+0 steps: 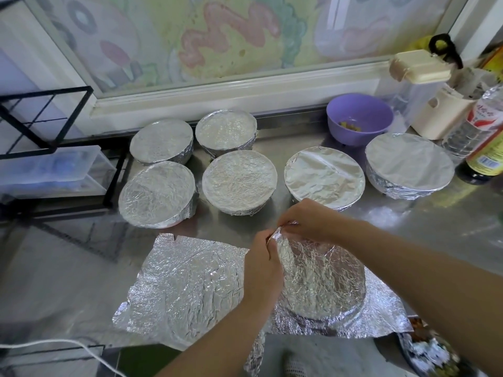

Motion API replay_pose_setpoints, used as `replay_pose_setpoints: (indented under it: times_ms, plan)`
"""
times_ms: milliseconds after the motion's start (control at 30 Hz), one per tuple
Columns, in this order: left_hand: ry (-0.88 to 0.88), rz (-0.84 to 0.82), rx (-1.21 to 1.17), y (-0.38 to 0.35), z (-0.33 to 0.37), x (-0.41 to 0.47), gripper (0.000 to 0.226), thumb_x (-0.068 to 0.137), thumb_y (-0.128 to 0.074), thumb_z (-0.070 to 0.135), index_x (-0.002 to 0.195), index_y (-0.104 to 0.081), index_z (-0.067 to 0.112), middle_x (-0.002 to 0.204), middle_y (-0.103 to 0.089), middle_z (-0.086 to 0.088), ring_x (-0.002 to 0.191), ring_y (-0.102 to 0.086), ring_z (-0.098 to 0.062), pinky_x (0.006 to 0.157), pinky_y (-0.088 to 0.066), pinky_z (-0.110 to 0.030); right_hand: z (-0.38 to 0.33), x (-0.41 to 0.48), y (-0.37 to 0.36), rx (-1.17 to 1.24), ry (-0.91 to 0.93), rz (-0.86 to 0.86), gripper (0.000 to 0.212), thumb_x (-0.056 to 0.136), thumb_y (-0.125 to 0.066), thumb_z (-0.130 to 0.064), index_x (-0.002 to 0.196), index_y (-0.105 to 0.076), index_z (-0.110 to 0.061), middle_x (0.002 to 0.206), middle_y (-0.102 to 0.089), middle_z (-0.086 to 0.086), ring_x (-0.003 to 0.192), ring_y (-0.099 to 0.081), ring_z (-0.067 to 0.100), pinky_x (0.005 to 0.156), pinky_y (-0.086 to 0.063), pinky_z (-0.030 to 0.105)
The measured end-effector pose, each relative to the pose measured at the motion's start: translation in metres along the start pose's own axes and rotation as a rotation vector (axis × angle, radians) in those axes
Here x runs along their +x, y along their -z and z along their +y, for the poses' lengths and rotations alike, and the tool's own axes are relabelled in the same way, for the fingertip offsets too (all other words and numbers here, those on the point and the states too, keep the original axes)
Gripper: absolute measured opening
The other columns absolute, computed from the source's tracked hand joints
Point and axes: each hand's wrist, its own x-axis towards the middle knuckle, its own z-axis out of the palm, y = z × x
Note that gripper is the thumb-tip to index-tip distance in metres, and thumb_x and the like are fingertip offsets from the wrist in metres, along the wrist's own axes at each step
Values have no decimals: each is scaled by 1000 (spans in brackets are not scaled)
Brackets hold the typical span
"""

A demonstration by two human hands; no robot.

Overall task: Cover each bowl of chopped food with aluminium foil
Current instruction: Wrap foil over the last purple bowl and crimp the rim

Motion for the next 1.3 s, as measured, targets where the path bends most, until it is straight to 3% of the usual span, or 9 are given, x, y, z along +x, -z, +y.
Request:
replay_pose_setpoints:
  times_ms: [300, 500, 567, 633, 700, 800, 967, 1100, 1300]
  plan:
    - [22, 10, -27, 0, 1, -2, 26, 106, -39, 23, 124, -57, 24, 67, -53, 10, 51, -45, -5, 54, -34, -26, 2, 0, -4, -35, 37, -27, 17, 96, -63, -17, 105, -77, -14, 86, -74, -2, 74, -58, 9, 73, -42, 26]
    - [113, 68, -163, 1, 9, -15, 26, 106, -38, 22, 126, -53, 27, 77, -59, 4, 53, -49, -5, 56, -41, -28, -4, -20, 0, 92, -6, 175, 33, 96, -68, -23, 128, -68, -21, 113, -72, -4, 93, -68, 13, 90, -54, 33]
    - [122, 37, -198, 6, 12, -22, 29, 104, -42, 21, 130, -49, 28, 91, -64, 0, 71, -61, -10, 65, -51, -33, -2, -40, 3, 195, -144, 448, 24, 94, -69, -17, 118, -73, -17, 106, -76, 5, 92, -71, 19, 91, -56, 38]
    - [77, 27, -141, 13, 14, -18, 36, 102, -46, 21, 138, -47, 26, 122, -61, 3, 108, -61, -14, 94, -51, -35, -1, -67, 0, 282, -360, 649, 24, 95, -69, -16, 118, -75, -15, 109, -76, 1, 99, -70, 15, 95, -50, 27]
    - [1, 5, -58, 19, 17, -5, 42, 103, -47, 23, 145, -44, 23, 140, -52, 8, 126, -50, -10, 107, -40, -31, 0, -89, -13, 311, -503, 717, 25, 98, -65, -19, 121, -74, -17, 111, -75, 0, 100, -68, 13, 87, -46, 21]
    - [-79, -124, 43, 17, 23, 12, 43, 105, -46, 27, 147, -46, 22, 145, -51, 8, 131, -47, -8, 106, -35, -24, 0, -106, -38, 382, -626, 730, 30, 100, -61, -24, 129, -69, -20, 110, -76, 3, 96, -69, 18, 79, -47, 25]
    - [-93, -142, 87, 8, 19, 20, 35, 106, -46, 22, 137, -59, 17, 134, -62, 3, 123, -55, -12, 101, -39, -22, 6, -108, -59, 540, -713, 722, 25, 100, -56, -17, 118, -72, -15, 74, -69, 6, 71, -61, 26, 67, -47, 35]
    - [-85, -98, 71, 4, 11, 20, 33, 106, -46, 22, 134, -62, 19, 128, -66, 4, 117, -58, -11, 104, -46, -34, 13, -104, -60, 590, -724, 746, 23, 100, -60, -21, 116, -76, -22, 52, -56, -12, 50, -45, 3, 53, -39, 26]
    - [-49, 2, 38, 2, 8, 3, 34, 107, -40, 18, 133, -61, 22, 124, -65, 8, 114, -59, -11, 99, -48, -32, 17, -100, -54, 676, -654, 685, 17, 101, -61, -20, 103, -78, -20, 48, -48, -5, 44, -40, 13, 50, -38, 26]
